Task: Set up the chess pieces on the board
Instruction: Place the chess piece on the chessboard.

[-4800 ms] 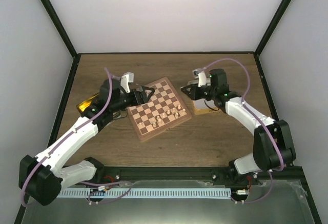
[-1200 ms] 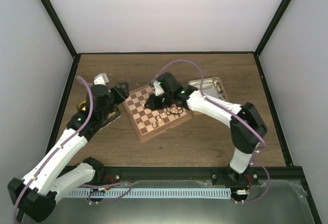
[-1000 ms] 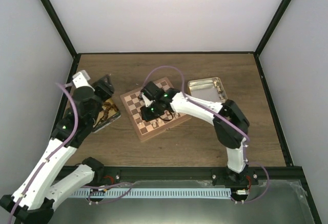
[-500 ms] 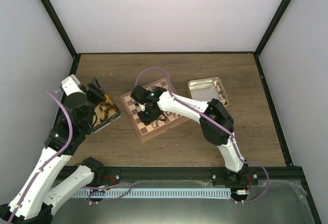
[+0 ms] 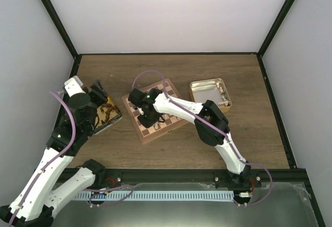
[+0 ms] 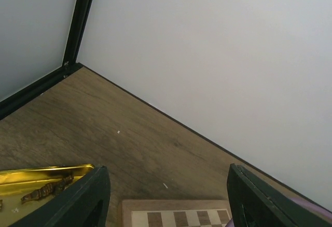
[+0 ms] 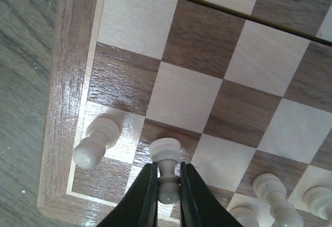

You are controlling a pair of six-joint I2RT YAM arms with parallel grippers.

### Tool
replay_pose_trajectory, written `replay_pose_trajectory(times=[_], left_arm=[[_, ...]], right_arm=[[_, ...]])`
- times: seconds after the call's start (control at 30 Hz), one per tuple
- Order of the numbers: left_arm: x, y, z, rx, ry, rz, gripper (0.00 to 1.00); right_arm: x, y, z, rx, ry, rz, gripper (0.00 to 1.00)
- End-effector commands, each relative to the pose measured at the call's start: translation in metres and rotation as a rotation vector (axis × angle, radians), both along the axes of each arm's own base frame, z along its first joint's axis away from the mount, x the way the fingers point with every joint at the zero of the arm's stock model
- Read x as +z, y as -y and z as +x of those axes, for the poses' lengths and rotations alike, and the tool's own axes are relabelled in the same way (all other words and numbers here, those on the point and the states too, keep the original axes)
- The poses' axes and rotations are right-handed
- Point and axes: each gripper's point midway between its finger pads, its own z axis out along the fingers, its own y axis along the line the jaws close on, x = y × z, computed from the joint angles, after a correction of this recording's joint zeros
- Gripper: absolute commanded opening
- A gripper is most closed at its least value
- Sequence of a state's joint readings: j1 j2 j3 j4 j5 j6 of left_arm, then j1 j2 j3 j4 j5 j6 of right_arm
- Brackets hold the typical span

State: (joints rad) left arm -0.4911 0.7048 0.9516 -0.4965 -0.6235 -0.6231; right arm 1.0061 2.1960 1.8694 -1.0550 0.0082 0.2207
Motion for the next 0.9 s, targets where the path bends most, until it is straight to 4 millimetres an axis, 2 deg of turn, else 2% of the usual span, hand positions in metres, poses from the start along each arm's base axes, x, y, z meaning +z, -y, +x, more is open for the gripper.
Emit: replay_pose_trajectory(times=[0.0,0.33,0.67,0.87], left_arm=[[-0.003,0.001,0.002,-0.003,-0.008,0.013,0.64],[-0.008,0.004,0.006,-0.010,-0.024,0.018,0.63],[-0.011,0.005,0.007,-0.015,-0.031,0.018,0.63],[-0.012,0.006,0.007,-0.015,-0.034,0.020,0.63]], right_arm=[[0.007,-0.005,0.003,0.033,0.030,-0.015,0.07],[0.019,-0.015,0.002,0.044,0.026,0.044,0.16],[0.016,-0.012,0.002,0.040,0.027,0.025,0.16],[0.014,-0.010,0.003,0.041,0.032,0.014,0.22]])
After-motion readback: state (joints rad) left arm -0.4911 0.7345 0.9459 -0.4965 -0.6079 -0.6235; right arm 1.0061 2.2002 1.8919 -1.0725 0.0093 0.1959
